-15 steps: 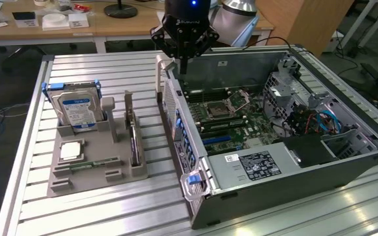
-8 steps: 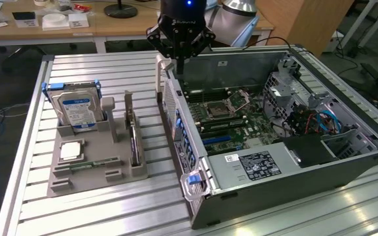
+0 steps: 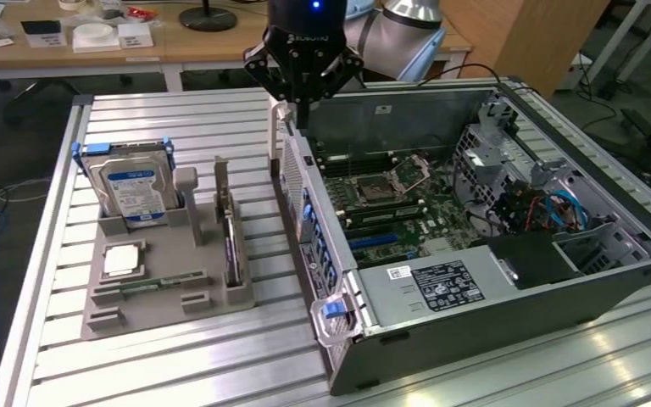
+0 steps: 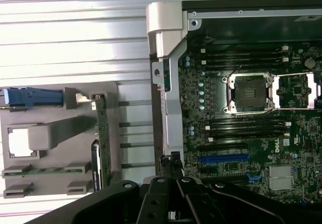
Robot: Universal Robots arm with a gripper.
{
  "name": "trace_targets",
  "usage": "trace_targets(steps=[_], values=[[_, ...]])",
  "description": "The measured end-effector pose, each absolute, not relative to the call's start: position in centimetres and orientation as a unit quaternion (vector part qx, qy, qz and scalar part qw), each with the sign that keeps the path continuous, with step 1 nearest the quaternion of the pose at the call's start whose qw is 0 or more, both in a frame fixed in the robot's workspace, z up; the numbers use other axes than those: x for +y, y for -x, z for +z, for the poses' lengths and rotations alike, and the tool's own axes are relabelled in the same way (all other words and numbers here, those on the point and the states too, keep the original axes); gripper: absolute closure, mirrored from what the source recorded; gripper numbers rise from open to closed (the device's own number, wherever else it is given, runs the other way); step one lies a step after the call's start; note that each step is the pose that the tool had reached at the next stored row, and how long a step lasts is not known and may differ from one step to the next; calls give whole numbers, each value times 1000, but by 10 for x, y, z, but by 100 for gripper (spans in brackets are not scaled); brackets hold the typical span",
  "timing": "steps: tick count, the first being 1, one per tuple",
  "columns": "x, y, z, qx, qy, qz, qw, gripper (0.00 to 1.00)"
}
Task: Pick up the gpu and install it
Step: 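Reach for the gpu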
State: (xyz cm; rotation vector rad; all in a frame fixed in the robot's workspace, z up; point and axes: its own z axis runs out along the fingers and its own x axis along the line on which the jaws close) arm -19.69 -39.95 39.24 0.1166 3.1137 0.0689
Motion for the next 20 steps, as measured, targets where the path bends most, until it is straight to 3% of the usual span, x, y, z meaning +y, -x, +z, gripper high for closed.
trace_targets(steps=[20], values=[[-400, 220, 392, 999, -37, 22, 12, 89]])
